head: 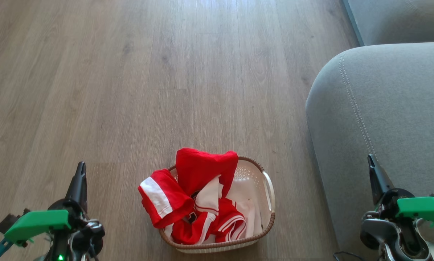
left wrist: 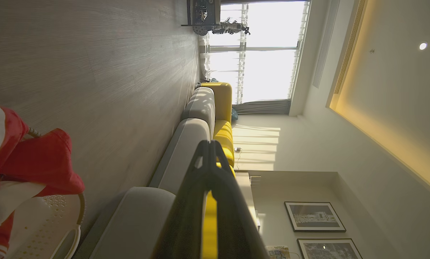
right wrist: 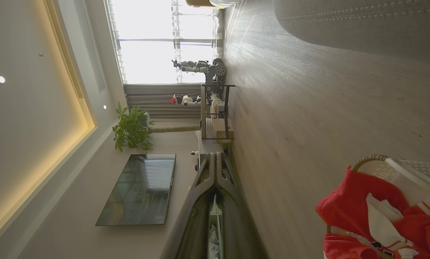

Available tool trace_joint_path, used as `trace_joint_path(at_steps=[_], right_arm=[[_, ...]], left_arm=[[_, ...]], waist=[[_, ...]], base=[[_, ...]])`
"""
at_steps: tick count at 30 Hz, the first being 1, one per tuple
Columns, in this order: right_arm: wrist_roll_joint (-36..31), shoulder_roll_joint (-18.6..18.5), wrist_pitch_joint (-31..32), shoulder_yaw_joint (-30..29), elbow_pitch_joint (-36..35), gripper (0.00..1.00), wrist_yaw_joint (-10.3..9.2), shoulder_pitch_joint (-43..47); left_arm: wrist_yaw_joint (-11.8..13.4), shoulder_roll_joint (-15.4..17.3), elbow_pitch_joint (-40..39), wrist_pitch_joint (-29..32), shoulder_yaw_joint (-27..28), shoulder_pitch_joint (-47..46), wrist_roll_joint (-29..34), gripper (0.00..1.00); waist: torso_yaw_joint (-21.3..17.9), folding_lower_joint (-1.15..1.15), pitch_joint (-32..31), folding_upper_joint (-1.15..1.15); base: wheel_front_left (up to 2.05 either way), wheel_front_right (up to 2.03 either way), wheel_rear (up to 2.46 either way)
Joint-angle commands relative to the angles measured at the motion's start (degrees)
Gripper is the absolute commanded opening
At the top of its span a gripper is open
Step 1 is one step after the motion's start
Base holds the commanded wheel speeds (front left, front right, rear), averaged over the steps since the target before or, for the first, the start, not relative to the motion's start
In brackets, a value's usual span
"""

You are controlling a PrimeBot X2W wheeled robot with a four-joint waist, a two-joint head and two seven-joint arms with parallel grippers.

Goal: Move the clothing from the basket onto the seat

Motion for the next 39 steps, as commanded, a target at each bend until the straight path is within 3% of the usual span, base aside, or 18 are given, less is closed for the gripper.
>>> trace_joint_path(at_steps=[1,39], right_arm=[[-0.17,-0.18,0.32,0.99,-1.88,0.00,0.47,-2.87],[-0.17,-0.18,0.32,0.99,-1.88,0.00,0.47,-2.87]], left_arm=[[-0.37,0.29,-1.57,0.45,2.08,-2.90,0.28,0.00],[-0.37,0.29,-1.57,0.45,2.07,-2.90,0.28,0.00]], waist=[[0.00,0.00,0.00,0.00],[0.00,0.00,0.00,0.00]], base=[[0.00,0.00,0.00],[0.00,0.00,0.00]])
